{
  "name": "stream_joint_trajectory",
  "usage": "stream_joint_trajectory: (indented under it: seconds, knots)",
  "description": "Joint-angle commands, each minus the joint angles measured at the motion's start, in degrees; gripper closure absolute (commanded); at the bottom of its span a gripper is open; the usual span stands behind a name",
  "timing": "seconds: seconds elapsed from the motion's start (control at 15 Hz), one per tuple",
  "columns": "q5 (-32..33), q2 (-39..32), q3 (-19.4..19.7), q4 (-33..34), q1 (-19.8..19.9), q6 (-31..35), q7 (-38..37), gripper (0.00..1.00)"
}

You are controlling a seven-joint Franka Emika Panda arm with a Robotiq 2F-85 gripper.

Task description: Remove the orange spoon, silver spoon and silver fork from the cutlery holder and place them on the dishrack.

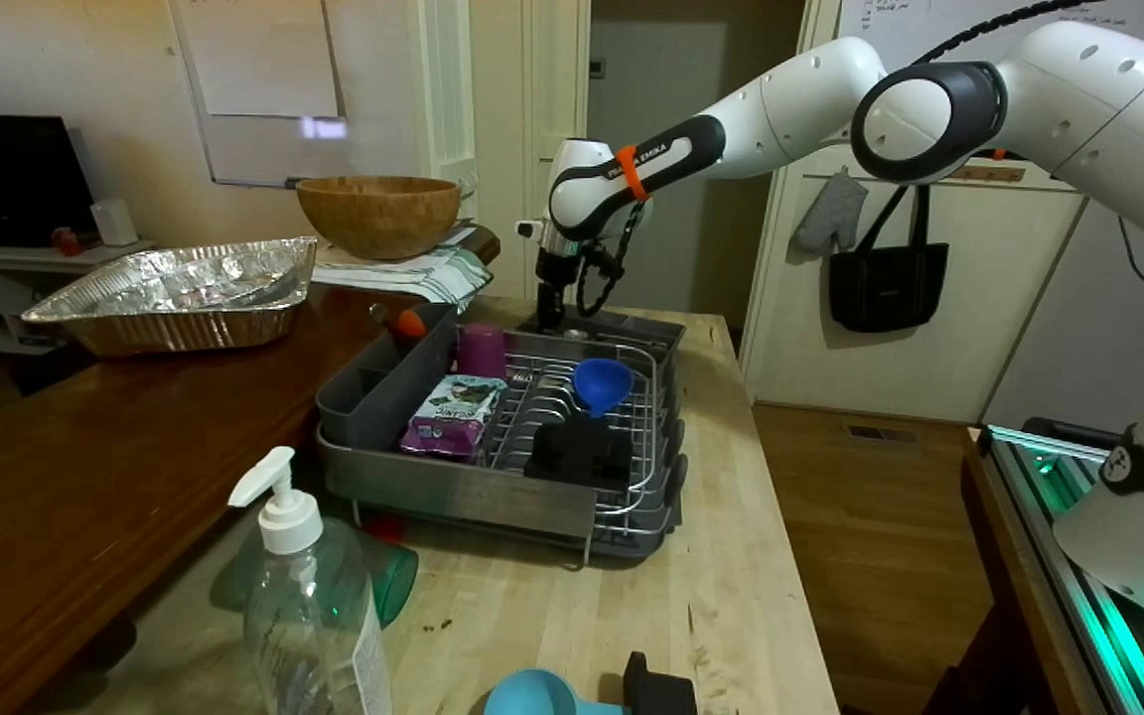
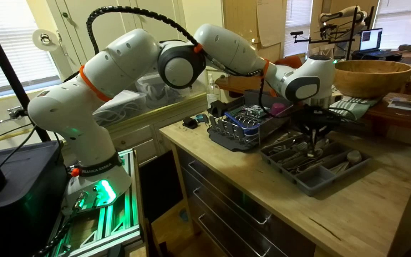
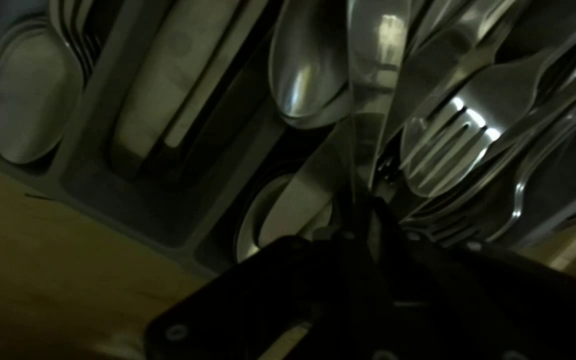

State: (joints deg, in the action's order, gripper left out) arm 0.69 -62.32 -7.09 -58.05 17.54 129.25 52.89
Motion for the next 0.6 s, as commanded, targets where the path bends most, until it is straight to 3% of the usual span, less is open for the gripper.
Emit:
stream_joint_trajectory:
  seconds: [0.0, 0.53]
  knots:
    - [0.85, 1.51, 3.16, 0.50, -2.36, -0.20, -2.04, 0.97]
    - [0.01, 17.42, 1.66, -15.11, -2.51, 13.64, -0.07, 0.97]
